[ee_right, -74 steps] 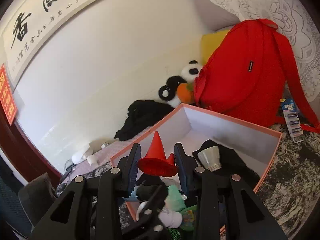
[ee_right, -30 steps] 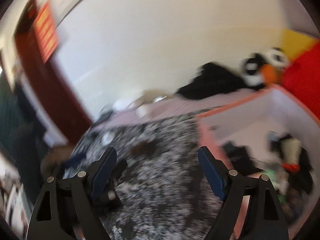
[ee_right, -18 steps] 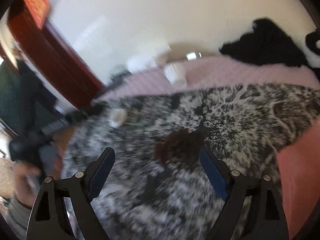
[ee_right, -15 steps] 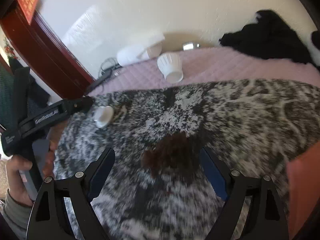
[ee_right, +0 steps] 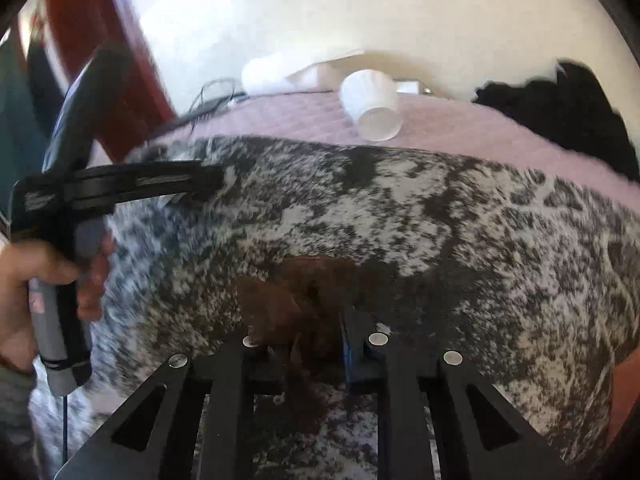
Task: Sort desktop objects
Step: 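Grasp the white screw cap with the left gripper while the right grasps the brown mesh pouch, then carry the white screw cap and brown mesh pouch over the pink box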
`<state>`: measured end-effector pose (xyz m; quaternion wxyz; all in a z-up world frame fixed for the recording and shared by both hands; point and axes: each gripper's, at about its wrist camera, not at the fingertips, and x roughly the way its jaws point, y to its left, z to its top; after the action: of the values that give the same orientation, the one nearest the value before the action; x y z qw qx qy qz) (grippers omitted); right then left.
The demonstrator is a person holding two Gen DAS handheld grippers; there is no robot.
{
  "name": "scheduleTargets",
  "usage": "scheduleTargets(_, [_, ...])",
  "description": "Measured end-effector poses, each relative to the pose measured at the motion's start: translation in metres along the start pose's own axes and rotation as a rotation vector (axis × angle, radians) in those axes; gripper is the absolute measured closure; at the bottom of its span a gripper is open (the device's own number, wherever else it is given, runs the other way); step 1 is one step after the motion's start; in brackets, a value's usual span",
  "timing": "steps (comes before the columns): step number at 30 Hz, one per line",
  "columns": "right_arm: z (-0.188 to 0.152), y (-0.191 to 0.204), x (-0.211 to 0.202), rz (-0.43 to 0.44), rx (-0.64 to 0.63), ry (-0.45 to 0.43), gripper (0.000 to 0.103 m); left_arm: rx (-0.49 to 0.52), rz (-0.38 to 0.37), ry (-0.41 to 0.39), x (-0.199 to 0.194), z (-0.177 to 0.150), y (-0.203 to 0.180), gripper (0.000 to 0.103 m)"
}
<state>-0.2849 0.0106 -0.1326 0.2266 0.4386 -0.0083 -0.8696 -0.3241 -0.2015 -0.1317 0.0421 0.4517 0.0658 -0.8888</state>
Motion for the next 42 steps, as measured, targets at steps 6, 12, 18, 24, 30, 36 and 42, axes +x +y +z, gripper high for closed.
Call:
scheduleTargets(6, [-0.012, -0.003, -0.028, 0.062, 0.051, 0.027, 0.087, 0.012, -0.067, -0.014, -0.06, -0.033, -0.015, 0.045])
scheduleTargets(12, [-0.022, 0.016, -0.117, 0.065, 0.047, -0.03, 0.087, 0.03, -0.128, -0.029, -0.131, -0.077, -0.04, 0.045])
scheduleTargets(18, [-0.039, 0.023, -0.225, 0.074, 0.075, -0.125, 0.087, -0.001, -0.196, -0.109, -0.22, -0.128, -0.062, 0.045])
scheduleTargets(24, [-0.094, 0.015, -0.329, 0.08, 0.157, -0.268, 0.087, 0.075, -0.182, -0.283, -0.306, -0.189, -0.12, 0.045])
scheduleTargets(30, [-0.14, -0.008, -0.39, -0.035, 0.195, -0.412, 0.086, 0.13, -0.227, -0.394, -0.349, -0.238, -0.185, 0.045])
scheduleTargets(36, [-0.186, -0.033, -0.447, -0.158, 0.23, -0.555, 0.086, 0.29, -0.242, -0.482, -0.358, -0.27, -0.245, 0.045])
scheduleTargets(42, [-0.204, -0.053, -0.459, -0.242, 0.238, -0.612, 0.086, 0.403, -0.258, -0.513, -0.356, -0.273, -0.27, 0.045])
